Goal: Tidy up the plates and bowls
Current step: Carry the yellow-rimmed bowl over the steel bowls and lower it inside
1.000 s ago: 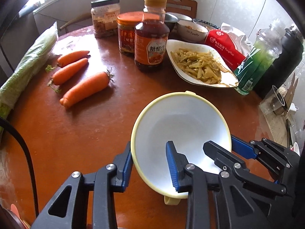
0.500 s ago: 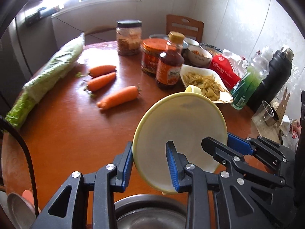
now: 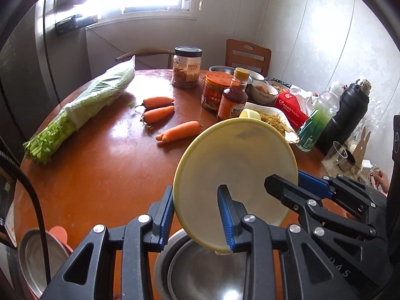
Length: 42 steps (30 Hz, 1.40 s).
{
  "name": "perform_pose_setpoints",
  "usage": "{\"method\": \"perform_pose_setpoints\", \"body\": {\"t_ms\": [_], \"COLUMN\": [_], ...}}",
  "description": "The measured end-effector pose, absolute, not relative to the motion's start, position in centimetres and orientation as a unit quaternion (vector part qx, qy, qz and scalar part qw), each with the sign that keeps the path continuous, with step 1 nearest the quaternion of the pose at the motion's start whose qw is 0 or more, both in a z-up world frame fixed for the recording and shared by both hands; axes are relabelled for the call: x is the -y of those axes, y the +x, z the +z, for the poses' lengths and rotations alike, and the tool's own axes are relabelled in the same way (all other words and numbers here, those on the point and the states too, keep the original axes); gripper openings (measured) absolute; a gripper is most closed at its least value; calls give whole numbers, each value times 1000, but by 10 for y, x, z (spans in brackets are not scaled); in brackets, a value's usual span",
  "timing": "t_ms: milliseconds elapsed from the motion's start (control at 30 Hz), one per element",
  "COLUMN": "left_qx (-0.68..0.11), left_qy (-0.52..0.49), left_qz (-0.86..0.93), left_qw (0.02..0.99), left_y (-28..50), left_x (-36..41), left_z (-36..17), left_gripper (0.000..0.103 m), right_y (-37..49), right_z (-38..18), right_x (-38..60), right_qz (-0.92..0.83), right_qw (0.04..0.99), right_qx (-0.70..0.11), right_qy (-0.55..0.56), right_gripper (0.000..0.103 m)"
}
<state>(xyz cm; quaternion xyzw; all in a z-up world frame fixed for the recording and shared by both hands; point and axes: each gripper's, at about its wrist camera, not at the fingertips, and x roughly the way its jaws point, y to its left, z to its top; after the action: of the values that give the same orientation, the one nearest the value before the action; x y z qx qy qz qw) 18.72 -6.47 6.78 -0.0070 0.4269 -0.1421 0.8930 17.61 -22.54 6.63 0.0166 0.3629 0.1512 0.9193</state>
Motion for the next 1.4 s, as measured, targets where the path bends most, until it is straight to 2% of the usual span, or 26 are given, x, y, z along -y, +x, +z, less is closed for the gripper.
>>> {"method": "perform_pose_setpoints", "body": {"t_ms": [600, 1233, 1400], "left_qx": [-427, -433, -423], "left_qy": [-18, -16, 14], "left_qz": [-139, -136, -116], "left_qw": [893, 891, 899], "left_y": [134, 121, 118], "left_x": [46, 50, 56], "left_z": [54, 33, 27], "left_gripper": [34, 34, 34], "right_y": [126, 116, 114], "right_z": [63, 46, 41], "right_x": [205, 207, 202], "right_qz": [164, 168, 175], "right_qw": [919, 915, 916], "right_qx": [-359, -366, -359], "right_qy": [-6, -13, -32], "right_gripper": [28, 28, 28]}}
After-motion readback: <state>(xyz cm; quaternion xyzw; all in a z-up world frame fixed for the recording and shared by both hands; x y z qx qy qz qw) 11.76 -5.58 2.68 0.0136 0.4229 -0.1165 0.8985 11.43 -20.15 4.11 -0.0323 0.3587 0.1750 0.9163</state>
